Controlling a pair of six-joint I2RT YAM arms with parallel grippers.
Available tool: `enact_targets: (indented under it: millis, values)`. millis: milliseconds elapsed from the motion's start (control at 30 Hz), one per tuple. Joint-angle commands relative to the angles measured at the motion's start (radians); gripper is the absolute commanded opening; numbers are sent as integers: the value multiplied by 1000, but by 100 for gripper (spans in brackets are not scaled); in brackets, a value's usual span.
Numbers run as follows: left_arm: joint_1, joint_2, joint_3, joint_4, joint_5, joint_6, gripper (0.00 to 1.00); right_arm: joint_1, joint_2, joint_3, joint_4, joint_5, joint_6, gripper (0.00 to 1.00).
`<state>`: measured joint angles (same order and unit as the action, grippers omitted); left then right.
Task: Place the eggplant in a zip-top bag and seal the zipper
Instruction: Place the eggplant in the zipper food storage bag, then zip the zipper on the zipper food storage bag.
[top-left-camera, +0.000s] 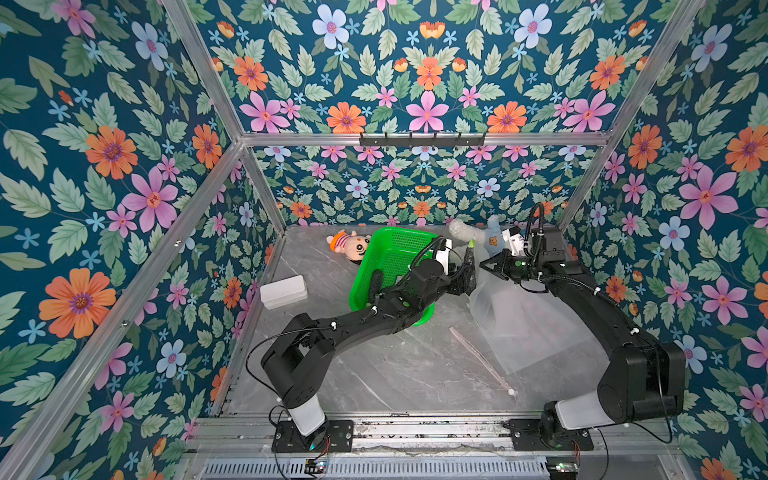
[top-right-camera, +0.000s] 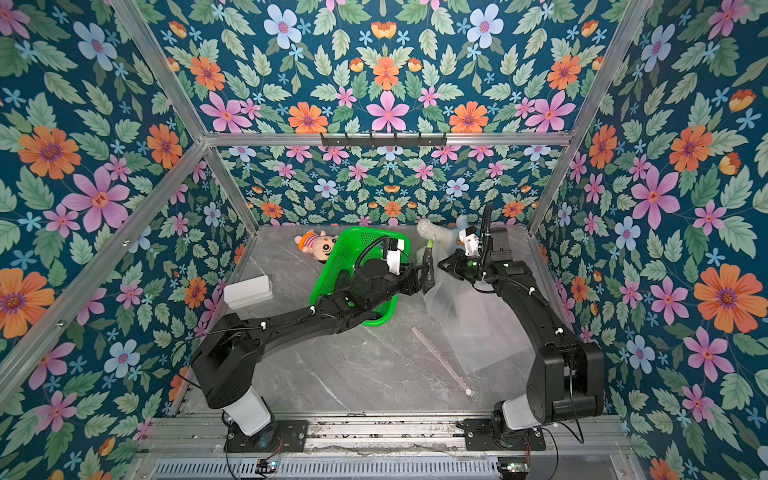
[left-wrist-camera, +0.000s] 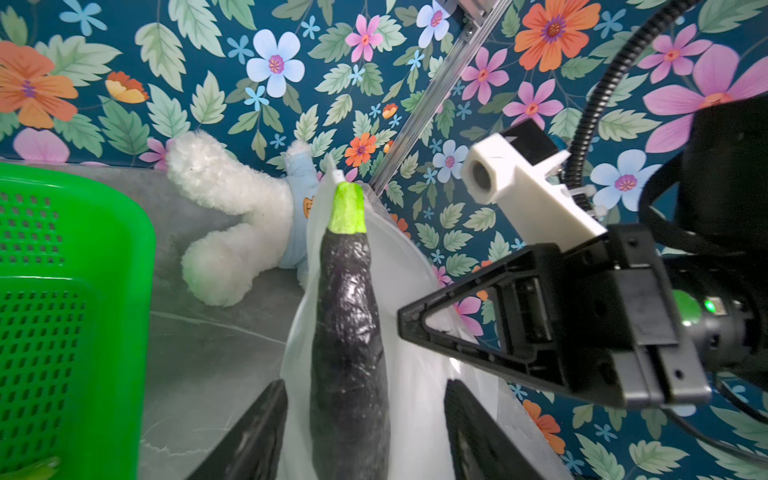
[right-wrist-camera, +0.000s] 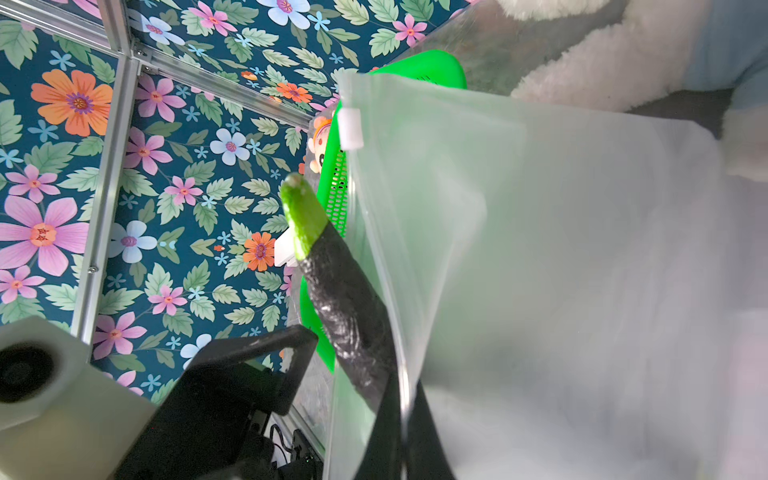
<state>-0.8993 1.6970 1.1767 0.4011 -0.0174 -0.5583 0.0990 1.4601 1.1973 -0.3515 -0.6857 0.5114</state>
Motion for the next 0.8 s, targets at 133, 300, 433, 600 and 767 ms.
enact_targets:
  millis: [133, 300, 433, 600, 767]
  values:
    - [39, -24, 7, -72, 21, 5, 63, 1, -19, 6, -5, -7, -35, 0]
    - [61, -37, 0, -93, 46, -3, 63, 1, -32, 9, 17, -41, -33, 0]
    - [90, -46, -11, -112, 66, -34, 63, 1, -34, 15, 20, -61, -24, 0]
    - [129, -64, -39, -141, 78, -108, 63, 1, -35, 15, 3, -37, -37, 0]
    - [157, -71, -60, -150, 106, -159, 64, 7, -30, 9, -8, -11, -53, 0]
